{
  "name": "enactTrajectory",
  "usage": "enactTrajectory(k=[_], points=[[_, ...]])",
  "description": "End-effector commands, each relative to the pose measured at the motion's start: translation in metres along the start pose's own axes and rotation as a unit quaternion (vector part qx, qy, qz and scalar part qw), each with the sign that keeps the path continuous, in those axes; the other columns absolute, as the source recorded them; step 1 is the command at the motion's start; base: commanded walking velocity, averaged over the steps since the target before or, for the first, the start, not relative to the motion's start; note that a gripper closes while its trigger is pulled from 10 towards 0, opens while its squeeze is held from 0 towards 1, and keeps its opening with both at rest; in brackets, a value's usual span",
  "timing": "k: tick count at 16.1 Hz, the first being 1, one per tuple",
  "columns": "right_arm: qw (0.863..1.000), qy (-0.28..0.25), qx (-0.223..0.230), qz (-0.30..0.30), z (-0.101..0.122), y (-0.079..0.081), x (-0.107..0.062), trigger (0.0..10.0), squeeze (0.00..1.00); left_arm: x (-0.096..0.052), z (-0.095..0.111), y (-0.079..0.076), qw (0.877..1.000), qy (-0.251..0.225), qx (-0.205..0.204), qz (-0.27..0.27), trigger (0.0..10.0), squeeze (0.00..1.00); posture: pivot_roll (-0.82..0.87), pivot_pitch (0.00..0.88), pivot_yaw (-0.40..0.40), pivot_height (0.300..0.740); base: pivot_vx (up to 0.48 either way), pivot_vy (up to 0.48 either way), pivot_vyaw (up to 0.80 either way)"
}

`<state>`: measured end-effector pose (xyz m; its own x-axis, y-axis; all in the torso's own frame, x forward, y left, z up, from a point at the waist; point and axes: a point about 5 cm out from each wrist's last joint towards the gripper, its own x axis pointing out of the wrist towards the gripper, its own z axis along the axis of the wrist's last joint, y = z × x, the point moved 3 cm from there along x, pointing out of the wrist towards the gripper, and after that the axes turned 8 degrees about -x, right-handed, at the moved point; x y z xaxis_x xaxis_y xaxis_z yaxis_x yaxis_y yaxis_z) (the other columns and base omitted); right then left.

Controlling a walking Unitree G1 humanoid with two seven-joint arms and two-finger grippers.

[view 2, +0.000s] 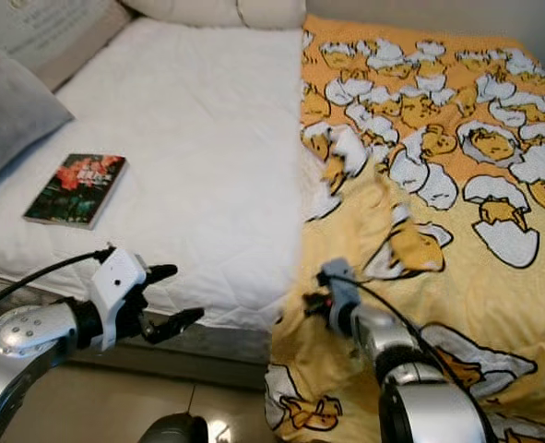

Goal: Clean up the room

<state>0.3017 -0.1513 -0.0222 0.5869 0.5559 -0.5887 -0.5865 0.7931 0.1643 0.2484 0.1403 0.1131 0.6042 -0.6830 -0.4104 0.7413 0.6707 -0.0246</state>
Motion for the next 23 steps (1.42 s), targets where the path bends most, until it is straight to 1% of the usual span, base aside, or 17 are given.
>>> enactTrajectory(k=[1,3,5,6,7,8,11,12,13,14,15,16,18,20,21,22,23], points=[[0.998,-0.021,-0.001,0.065,0.0,0.01,-0.004,0.0,0.0,0.003,-0.001,0.0,1.0,0.002,0.005,-0.001,10.0,0.0,0.14,0.0,-0.007,0.74,0.0,0.0,0.0],[0.987,-0.055,0.02,0.153,0.001,0.026,-0.009,0.0,0.0,0.004,-0.001,0.001,1.0,0.0,0.006,-0.001,10.0,0.0,0.14,0.0,-0.004,0.74,0.0,0.0,0.0],[0.973,-0.064,0.011,0.22,-0.001,0.044,-0.016,0.0,0.0,0.004,-0.002,0.002,1.0,-0.001,0.007,-0.002,10.0,0.0,0.13,0.0,-0.004,0.74,0.0,0.0,0.0],[0.964,-0.054,0.0,0.26,-0.008,0.056,-0.022,0.0,0.0,0.004,-0.002,0.002,1.0,-0.001,0.007,-0.002,10.0,0.0,0.13,0.0,-0.004,0.74,0.0,0.0,0.0],[0.961,-0.051,-0.001,0.271,-0.009,0.06,-0.024,0.0,0.0,0.003,-0.003,0.002,1.0,-0.001,0.007,-0.002,10.0,0.0,0.13,0.0,-0.004,0.74,0.0,0.0,0.0],[0.956,-0.02,-0.017,0.294,-0.023,0.068,-0.03,0.0,0.0,0.004,-0.003,0.003,1.0,-0.001,0.008,-0.003,10.0,0.0,0.13,0.0,-0.004,0.74,0.0,0.0,0.0],[0.957,0.023,-0.05,0.286,-0.037,0.07,-0.034,0.0,0.0,0.005,-0.003,0.003,1.0,-0.002,0.009,-0.003,10.0,0.0,0.13,0.0,-0.006,0.74,0.0,0.0,0.0],[0.97,0.028,-0.062,0.234,-0.042,0.062,-0.028,1.2,0.0,0.007,-0.003,0.003,1.0,-0.003,0.011,-0.002,10.0,0.0,0.13,0.0,-0.006,0.74,0.0,0.0,0.0],[0.978,0.036,-0.063,0.197,-0.049,0.056,-0.021,6.9,0.0,0.008,-0.002,0.003,1.0,-0.004,0.012,-0.001,10.0,0.0,0.12,0.0,-0.006,0.74,0.0,0.0,0.0],[0.984,0.049,-0.06,0.157,-0.058,0.053,-0.013,10.0,0.0,0.009,-0.002,0.004,1.0,-0.005,0.014,0.0,10.0,0.0,0.12,0.0,-0.007,0.74,0.0,0.0,0.0],[0.99,0.055,-0.045,0.12,-0.063,0.049,-0.008,10.0,0.0,0.01,-0.002,0.004,1.0,-0.006,0.015,0.001,10.0,0.0,0.12,0.0,-0.008,0.74,0.0,0.0,0.0],[0.994,0.042,-0.007,0.1,-0.063,0.048,-0.006,10.0,1.0,0.011,-0.002,0.005,1.0,-0.008,0.017,0.006,10.0,0.0,0.12,0.0,-0.009,0.74,0.0,0.0,0.0],[0.995,0.01,0.006,0.096,-0.055,0.045,-0.007,10.0,1.0,0.012,-0.002,0.009,1.0,-0.018,0.011,0.023,10.0,0.0,0.12,0.0,-0.015,0.74,0.0,0.0,0.0],[0.996,-0.076,0.009,0.045,-0.028,0.025,-0.014,10.0,1.0,0.012,-0.002,0.02,0.995,-0.044,-0.031,0.079,10.0,0.0,0.1,0.0,-0.016,0.74,0.0,0.0,0.0],[0.99,-0.136,0.016,0.011,-0.007,0.015,-0.02,10.0,1.0,0.011,-0.003,0.028,0.99,-0.058,-0.05,0.118,10.0,0.0,0.08,0.0,-0.011,0.74,0.0,0.0,0.0],[0.986,-0.163,0.011,-0.01,0.002,0.012,-0.024,10.0,1.0,0.011,-0.004,0.032,0.987,-0.063,-0.056,0.135,10.0,0.0,0.07,0.0,-0.007,0.74,0.0,0.0,0.0],[0.97,-0.236,0.006,-0.058,0.029,0.008,-0.036,10.0,1.0,0.012,-0.004,0.04,0.978,-0.081,-0.06,0.182,10.0,0.0,0.05,0.0,-0.001,0.74,0.0,0.0,0.0]])
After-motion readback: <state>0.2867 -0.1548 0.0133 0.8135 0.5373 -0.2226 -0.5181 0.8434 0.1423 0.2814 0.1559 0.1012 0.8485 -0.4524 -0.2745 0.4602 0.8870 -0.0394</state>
